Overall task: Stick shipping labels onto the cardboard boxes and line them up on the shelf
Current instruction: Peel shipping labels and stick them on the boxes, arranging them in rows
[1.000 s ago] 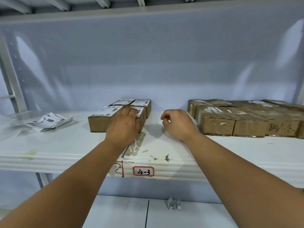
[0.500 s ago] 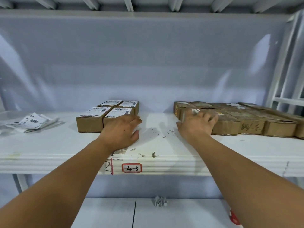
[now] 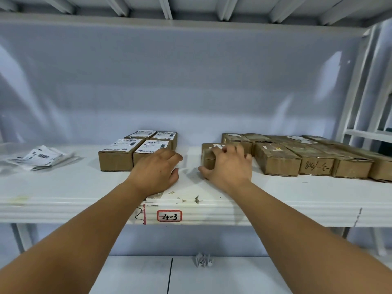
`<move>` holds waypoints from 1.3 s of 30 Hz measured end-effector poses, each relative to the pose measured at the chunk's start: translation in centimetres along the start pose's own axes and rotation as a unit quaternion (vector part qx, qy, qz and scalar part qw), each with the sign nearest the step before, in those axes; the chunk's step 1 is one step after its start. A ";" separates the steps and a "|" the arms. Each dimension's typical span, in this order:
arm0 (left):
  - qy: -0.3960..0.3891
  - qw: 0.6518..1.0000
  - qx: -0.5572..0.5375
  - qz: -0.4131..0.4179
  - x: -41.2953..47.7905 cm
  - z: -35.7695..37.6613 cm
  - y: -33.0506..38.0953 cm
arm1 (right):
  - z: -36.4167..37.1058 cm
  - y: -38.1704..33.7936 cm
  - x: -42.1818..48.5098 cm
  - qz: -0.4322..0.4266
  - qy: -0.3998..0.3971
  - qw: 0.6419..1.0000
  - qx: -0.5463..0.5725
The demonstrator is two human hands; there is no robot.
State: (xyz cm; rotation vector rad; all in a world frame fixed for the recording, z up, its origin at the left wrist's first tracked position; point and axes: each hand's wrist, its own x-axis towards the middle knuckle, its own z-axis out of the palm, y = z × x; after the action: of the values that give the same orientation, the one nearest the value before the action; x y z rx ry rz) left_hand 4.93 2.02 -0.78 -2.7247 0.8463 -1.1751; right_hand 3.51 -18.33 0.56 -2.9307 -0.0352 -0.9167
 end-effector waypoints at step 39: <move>-0.103 0.829 0.006 -0.549 -12.4 -3.8 -19.7 | 3.8 -30.8 2.2 -0.202 -0.175 0.885 0.381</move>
State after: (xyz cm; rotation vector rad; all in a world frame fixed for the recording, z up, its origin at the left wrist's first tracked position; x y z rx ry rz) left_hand 4.46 25.57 -1.13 -3.2139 -0.9166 -0.8437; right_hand 6.16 12.66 0.57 -2.3010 -0.8437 -0.2618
